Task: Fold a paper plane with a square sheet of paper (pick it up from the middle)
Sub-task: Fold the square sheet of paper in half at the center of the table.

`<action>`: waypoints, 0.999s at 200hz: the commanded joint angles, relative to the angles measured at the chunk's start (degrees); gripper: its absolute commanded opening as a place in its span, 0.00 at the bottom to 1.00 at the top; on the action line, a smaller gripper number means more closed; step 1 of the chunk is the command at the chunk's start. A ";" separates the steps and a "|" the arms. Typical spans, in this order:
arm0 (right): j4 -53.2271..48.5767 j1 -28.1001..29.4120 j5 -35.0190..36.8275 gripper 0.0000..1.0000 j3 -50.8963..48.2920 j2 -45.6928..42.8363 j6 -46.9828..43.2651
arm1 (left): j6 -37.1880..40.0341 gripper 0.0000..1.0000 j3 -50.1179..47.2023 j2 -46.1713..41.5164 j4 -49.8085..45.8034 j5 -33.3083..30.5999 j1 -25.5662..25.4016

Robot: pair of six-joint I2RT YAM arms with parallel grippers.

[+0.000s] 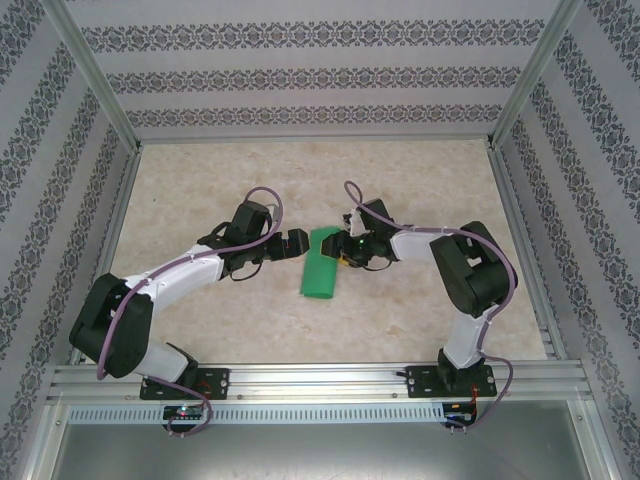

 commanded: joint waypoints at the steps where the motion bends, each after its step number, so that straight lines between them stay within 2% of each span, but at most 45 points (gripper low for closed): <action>1: -3.99 -0.33 -4.82 0.51 4.34 1.35 -7.41 | -0.07 1.00 0.96 -0.97 -0.10 -0.43 -0.74; 31: -5.97 -0.07 -5.44 0.52 6.70 2.32 -8.56 | -0.22 1.00 0.98 -0.82 -0.19 -0.47 -0.77; 58: -9.93 -0.03 -1.04 0.54 8.40 3.53 -8.74 | -0.42 1.00 0.93 -0.66 -0.02 -0.46 -0.71; 79: -11.69 0.19 3.50 0.61 8.51 2.92 -8.59 | -0.32 1.00 0.97 -0.59 -0.12 -0.37 -0.71; 90: -12.49 0.24 5.41 0.68 8.48 1.92 -8.31 | -0.26 1.00 0.97 -0.58 -0.15 -0.37 -0.72; 123: -16.90 0.46 10.69 0.76 8.76 -1.87 -8.40 | 0.06 1.00 1.10 -0.37 -0.41 -0.16 -0.69; 163: -23.41 1.42 19.22 0.77 9.48 -4.19 -8.77 | -0.07 1.00 0.95 -0.39 -0.04 -0.05 -0.83; 200: -22.24 3.34 22.29 0.77 10.12 -3.23 -5.12 | -0.97 0.89 0.25 -0.12 1.21 0.33 -0.83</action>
